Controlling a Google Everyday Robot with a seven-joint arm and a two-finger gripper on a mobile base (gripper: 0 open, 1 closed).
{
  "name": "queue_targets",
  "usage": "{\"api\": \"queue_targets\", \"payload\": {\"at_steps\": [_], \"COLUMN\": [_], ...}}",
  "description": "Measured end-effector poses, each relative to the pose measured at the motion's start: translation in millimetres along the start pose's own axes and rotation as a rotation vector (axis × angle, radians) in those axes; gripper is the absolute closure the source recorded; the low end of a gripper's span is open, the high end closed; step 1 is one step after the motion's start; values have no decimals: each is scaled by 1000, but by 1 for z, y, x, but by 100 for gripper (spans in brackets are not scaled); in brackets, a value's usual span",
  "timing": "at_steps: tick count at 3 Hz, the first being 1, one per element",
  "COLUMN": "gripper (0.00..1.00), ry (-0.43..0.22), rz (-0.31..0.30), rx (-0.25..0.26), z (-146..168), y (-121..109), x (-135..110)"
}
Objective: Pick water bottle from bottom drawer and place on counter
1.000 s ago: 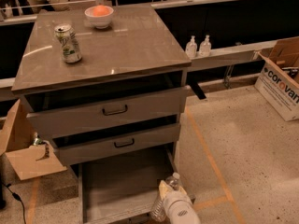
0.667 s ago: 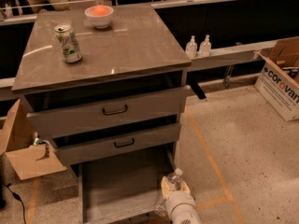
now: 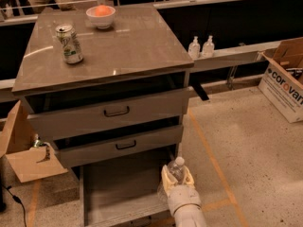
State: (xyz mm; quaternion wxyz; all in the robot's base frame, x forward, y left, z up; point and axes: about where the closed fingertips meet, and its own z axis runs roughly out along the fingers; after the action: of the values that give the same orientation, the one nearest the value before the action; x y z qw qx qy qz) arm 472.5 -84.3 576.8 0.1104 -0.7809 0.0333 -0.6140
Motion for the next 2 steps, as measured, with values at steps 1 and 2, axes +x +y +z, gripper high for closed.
{"api": "queue_targets", "payload": {"at_steps": [1,2], "gripper": [100,100], "ry": [80,77], "rz": [-77,-78], "rx": [4,1], "z": [0,-1], "y": [-20,-19], "x": [46,46]}}
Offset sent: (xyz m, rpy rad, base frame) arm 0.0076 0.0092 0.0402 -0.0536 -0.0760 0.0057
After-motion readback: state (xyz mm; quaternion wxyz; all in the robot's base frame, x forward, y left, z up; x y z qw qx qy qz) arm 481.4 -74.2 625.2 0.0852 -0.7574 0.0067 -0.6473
